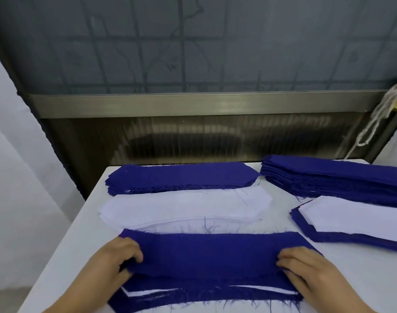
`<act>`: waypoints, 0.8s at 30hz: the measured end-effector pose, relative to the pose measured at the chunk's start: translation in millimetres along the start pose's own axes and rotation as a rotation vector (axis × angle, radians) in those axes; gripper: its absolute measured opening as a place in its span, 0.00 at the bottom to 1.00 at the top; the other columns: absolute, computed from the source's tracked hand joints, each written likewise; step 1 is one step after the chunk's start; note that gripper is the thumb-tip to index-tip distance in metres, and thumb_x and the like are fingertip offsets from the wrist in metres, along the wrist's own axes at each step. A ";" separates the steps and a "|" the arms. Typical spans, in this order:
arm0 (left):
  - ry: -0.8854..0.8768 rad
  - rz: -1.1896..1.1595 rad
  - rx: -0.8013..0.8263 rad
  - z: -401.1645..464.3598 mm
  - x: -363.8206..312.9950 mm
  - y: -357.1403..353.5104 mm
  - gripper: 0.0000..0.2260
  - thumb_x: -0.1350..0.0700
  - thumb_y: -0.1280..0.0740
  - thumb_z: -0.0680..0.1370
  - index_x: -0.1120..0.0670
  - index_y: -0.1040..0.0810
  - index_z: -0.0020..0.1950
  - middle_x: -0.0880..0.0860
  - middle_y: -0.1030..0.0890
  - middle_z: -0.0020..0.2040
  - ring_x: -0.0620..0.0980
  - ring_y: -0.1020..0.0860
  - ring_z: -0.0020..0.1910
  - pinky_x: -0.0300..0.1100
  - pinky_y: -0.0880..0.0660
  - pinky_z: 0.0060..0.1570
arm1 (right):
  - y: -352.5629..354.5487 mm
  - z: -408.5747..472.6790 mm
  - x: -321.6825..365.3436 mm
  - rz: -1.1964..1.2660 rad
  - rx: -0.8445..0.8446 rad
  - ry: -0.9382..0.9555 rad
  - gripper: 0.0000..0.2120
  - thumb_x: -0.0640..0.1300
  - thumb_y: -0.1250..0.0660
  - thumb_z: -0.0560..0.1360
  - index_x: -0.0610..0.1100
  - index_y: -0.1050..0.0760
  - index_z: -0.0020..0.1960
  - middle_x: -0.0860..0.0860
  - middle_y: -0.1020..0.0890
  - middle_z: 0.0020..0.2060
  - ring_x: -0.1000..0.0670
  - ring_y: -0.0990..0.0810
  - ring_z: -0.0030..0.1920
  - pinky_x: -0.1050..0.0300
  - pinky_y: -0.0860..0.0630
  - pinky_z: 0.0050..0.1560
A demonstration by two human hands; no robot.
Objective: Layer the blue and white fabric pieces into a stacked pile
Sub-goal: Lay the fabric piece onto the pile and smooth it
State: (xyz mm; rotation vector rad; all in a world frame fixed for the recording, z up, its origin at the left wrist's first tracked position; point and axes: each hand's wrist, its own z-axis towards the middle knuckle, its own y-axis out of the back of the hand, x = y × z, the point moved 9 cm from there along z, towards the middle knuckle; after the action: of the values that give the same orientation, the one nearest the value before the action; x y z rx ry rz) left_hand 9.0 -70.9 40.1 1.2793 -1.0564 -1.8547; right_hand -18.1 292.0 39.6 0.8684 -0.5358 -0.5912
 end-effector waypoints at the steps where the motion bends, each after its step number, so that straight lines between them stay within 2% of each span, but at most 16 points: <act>1: 0.010 0.000 0.000 -0.1 2.6 -0.5 0.25 0.71 0.22 0.55 0.43 0.23 0.39 0.36 0.22 0.42 0.36 0.24 0.43 0.31 0.28 0.44 | 0.7 -0.1 -0.9 0.008 -0.001 -0.013 0.26 0.55 0.49 0.83 0.48 0.15 0.42 0.55 0.17 0.45 0.61 0.24 0.48 0.65 0.26 0.48; 3: 0.019 0.009 0.041 -1.2 9.9 -2.2 0.23 0.67 0.22 0.58 0.41 0.23 0.39 0.35 0.22 0.44 0.36 0.24 0.44 0.30 0.29 0.46 | 0.6 1.6 0.8 0.017 0.040 -0.025 0.25 0.55 0.48 0.82 0.49 0.15 0.44 0.56 0.17 0.46 0.61 0.22 0.48 0.65 0.26 0.48; 4: 0.015 0.011 0.074 -2.9 12.4 -3.2 0.20 0.61 0.21 0.61 0.38 0.23 0.39 0.34 0.22 0.46 0.36 0.24 0.46 0.30 0.29 0.48 | -0.8 1.7 2.2 0.013 0.067 -0.018 0.24 0.55 0.48 0.82 0.50 0.15 0.44 0.57 0.17 0.46 0.60 0.21 0.47 0.65 0.25 0.47; 6: 0.014 0.022 0.137 -5.2 12.8 -5.3 0.08 0.41 0.26 0.67 0.33 0.24 0.39 0.32 0.24 0.52 0.36 0.24 0.51 0.30 0.31 0.52 | -2.1 1.5 3.0 0.046 0.150 -0.044 0.20 0.58 0.43 0.80 0.52 0.15 0.45 0.60 0.18 0.47 0.61 0.21 0.46 0.66 0.25 0.47; 7: 0.031 0.010 0.162 -5.5 12.5 -7.1 0.07 0.33 0.32 0.68 0.32 0.23 0.41 0.32 0.25 0.54 0.36 0.25 0.53 0.30 0.32 0.53 | -1.0 2.2 2.5 0.070 0.178 -0.075 0.16 0.59 0.39 0.77 0.53 0.16 0.45 0.61 0.19 0.47 0.63 0.22 0.47 0.67 0.25 0.48; 8: 0.034 -0.010 0.156 -2.9 10.6 -7.7 0.11 0.28 0.37 0.69 0.32 0.23 0.43 0.32 0.24 0.53 0.36 0.25 0.53 0.29 0.32 0.53 | -0.6 4.0 1.6 0.086 0.195 -0.106 0.13 0.59 0.36 0.74 0.54 0.16 0.45 0.63 0.20 0.47 0.65 0.24 0.48 0.68 0.26 0.48; 10: 0.030 -0.050 0.124 8.5 2.6 -10.5 0.13 0.29 0.39 0.71 0.35 0.22 0.44 0.34 0.23 0.50 0.36 0.25 0.51 0.31 0.30 0.51 | -5.1 11.9 4.4 0.095 0.214 -0.123 0.07 0.56 0.31 0.73 0.55 0.18 0.46 0.64 0.22 0.46 0.65 0.25 0.48 0.70 0.28 0.49; 12: 0.013 -0.047 0.105 22.5 -10.8 -18.3 0.08 0.35 0.36 0.73 0.38 0.24 0.43 0.35 0.24 0.48 0.36 0.26 0.50 0.32 0.29 0.50 | -16.0 22.7 10.9 0.059 0.229 -0.085 0.05 0.53 0.28 0.72 0.54 0.19 0.46 0.64 0.23 0.44 0.63 0.25 0.45 0.70 0.30 0.50; 14: 0.025 -0.016 0.129 29.9 -15.0 -29.5 0.05 0.40 0.33 0.74 0.39 0.26 0.43 0.36 0.26 0.48 0.36 0.28 0.50 0.32 0.29 0.49 | -26.9 29.9 8.9 0.048 0.297 -0.097 0.06 0.55 0.31 0.75 0.54 0.22 0.48 0.65 0.27 0.44 0.63 0.27 0.45 0.70 0.32 0.52; 16: 0.062 -0.012 0.167 28.1 -7.2 -35.5 0.06 0.42 0.31 0.74 0.40 0.27 0.43 0.36 0.27 0.48 0.36 0.28 0.50 0.32 0.29 0.49 | -33.1 28.5 -2.7 0.052 0.381 -0.145 0.07 0.57 0.33 0.76 0.55 0.25 0.49 0.67 0.31 0.43 0.64 0.30 0.46 0.69 0.34 0.53; 20: 0.077 0.025 0.200 16.1 17.1 -25.5 0.08 0.42 0.29 0.72 0.40 0.27 0.41 0.36 0.26 0.47 0.37 0.28 0.49 0.30 0.32 0.49 | -16.2 21.0 -25.3 -0.001 0.362 -0.196 0.13 0.49 0.21 0.67 0.55 0.26 0.41 0.65 0.30 0.37 0.63 0.31 0.38 0.67 0.32 0.47; 24: 0.149 0.025 0.289 7.2 46.3 -11.0 0.08 0.44 0.27 0.70 0.40 0.25 0.38 0.36 0.26 0.50 0.40 0.27 0.47 0.32 0.31 0.46 | -9.6 15.1 -50.1 -0.004 0.441 -0.227 0.12 0.50 0.25 0.71 0.57 0.30 0.40 0.63 0.28 0.36 0.61 0.29 0.41 0.67 0.32 0.47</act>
State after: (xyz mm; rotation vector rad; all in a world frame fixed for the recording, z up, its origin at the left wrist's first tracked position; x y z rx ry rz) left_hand -13.4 -103.0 12.0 1.5350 -1.2850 -1.6007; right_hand -66.2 312.6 30.3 1.2256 -0.8910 -0.5885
